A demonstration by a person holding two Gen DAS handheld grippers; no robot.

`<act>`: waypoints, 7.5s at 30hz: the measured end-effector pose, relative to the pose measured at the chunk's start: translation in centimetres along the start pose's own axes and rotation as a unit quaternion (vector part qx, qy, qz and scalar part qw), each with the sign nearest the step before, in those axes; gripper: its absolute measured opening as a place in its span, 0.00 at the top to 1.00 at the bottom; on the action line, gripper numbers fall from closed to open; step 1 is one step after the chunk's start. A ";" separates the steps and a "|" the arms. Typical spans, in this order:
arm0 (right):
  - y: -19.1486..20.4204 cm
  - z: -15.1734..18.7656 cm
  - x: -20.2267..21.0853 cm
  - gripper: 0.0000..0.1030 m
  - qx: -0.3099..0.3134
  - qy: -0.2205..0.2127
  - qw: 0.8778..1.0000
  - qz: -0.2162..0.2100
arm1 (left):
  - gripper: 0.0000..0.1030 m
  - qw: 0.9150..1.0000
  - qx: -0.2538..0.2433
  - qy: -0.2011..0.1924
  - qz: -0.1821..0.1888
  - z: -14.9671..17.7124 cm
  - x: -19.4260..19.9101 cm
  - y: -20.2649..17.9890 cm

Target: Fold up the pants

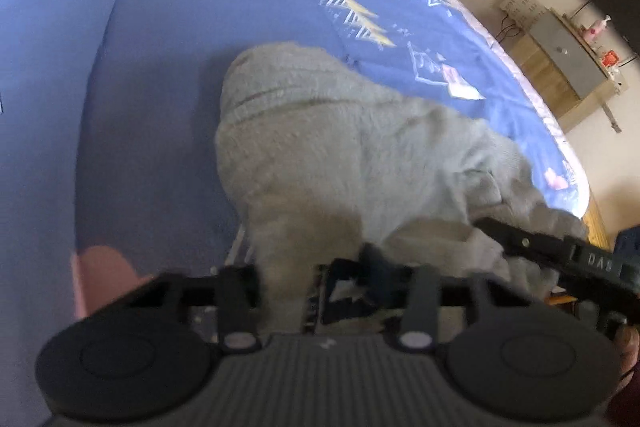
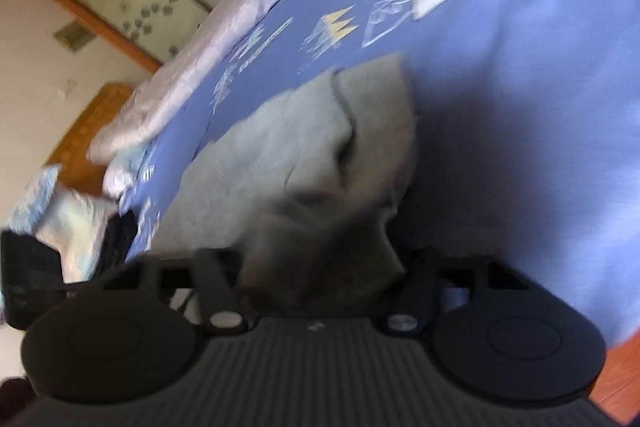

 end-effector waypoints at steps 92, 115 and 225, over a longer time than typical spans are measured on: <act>19.5 4.0 2.4 0.00 0.256 -0.200 0.937 0.130 | 0.00 0.935 -0.033 -0.208 -0.285 3.8 16.6 -2.4; 18.0 3.1 2.9 0.00 0.209 -0.200 0.950 0.117 | 0.00 0.921 -0.022 -0.187 -0.340 4.2 16.8 -2.6; 13.4 3.3 0.1 0.00 0.153 -0.100 0.976 0.116 | 0.01 0.943 0.035 -0.033 -0.328 7.6 11.4 0.6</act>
Point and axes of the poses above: each gripper's, at about its wrist camera, not at the fingertips, and x roughly against the way its jaws point, y to its left, z to its underside, the point moved 7 cm from there along -x, roughly the way its jaws point, and after that the axes turned 8 degrees about z, right-handed, at the moved point
